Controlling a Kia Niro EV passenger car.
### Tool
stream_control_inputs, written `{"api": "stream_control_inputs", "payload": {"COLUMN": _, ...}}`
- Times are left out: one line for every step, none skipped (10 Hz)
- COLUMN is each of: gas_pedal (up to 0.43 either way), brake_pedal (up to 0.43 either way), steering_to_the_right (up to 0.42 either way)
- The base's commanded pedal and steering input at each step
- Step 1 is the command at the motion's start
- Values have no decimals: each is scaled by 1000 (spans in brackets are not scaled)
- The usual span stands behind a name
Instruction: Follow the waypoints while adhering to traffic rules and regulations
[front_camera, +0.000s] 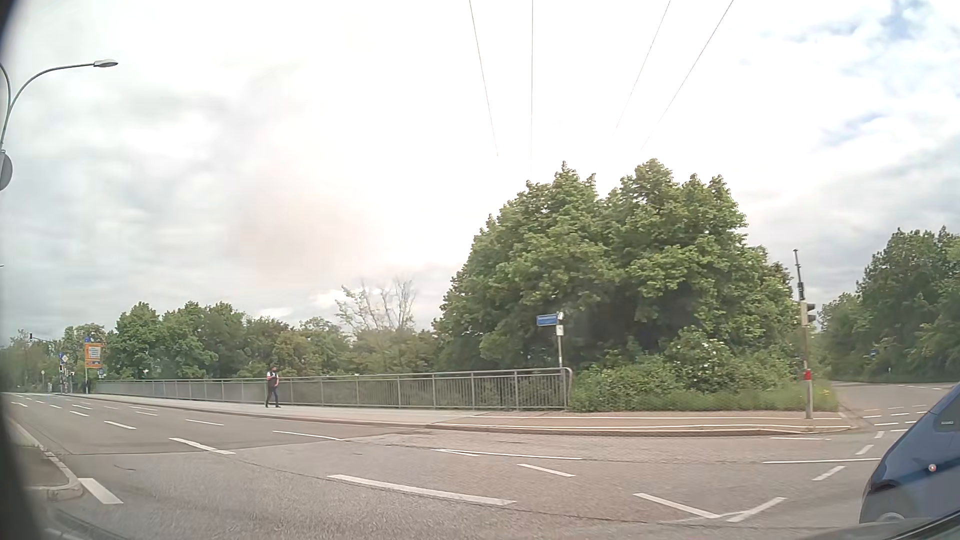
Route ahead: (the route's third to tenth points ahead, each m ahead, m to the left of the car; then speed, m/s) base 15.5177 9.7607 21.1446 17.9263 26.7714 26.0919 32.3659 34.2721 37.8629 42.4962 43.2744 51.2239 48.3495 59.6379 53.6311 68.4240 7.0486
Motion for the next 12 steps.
{"api": "stream_control_inputs", "payload": {"gas_pedal": 110, "brake_pedal": 0, "steering_to_the_right": -291}}
{"api": "stream_control_inputs", "payload": {"gas_pedal": 110, "brake_pedal": 0, "steering_to_the_right": -314}}
{"api": "stream_control_inputs", "payload": {"gas_pedal": 98, "brake_pedal": 0, "steering_to_the_right": -321}}
{"api": "stream_control_inputs", "payload": {"gas_pedal": 79, "brake_pedal": 0, "steering_to_the_right": -325}}
{"api": "stream_control_inputs", "payload": {"gas_pedal": 79, "brake_pedal": 0, "steering_to_the_right": -321}}
{"api": "stream_control_inputs", "payload": {"gas_pedal": 79, "brake_pedal": 0, "steering_to_the_right": -311}}
{"api": "stream_control_inputs", "payload": {"gas_pedal": 79, "brake_pedal": 0, "steering_to_the_right": -303}}
{"api": "stream_control_inputs", "payload": {"gas_pedal": 79, "brake_pedal": 0, "steering_to_the_right": -299}}
{"api": "stream_control_inputs", "payload": {"gas_pedal": 79, "brake_pedal": 0, "steering_to_the_right": -295}}
{"api": "stream_control_inputs", "payload": {"gas_pedal": 79, "brake_pedal": 0, "steering_to_the_right": -286}}
{"api": "stream_control_inputs", "payload": {"gas_pedal": 79, "brake_pedal": 0, "steering_to_the_right": -270}}
{"api": "stream_control_inputs", "payload": {"gas_pedal": 98, "brake_pedal": 0, "steering_to_the_right": -253}}
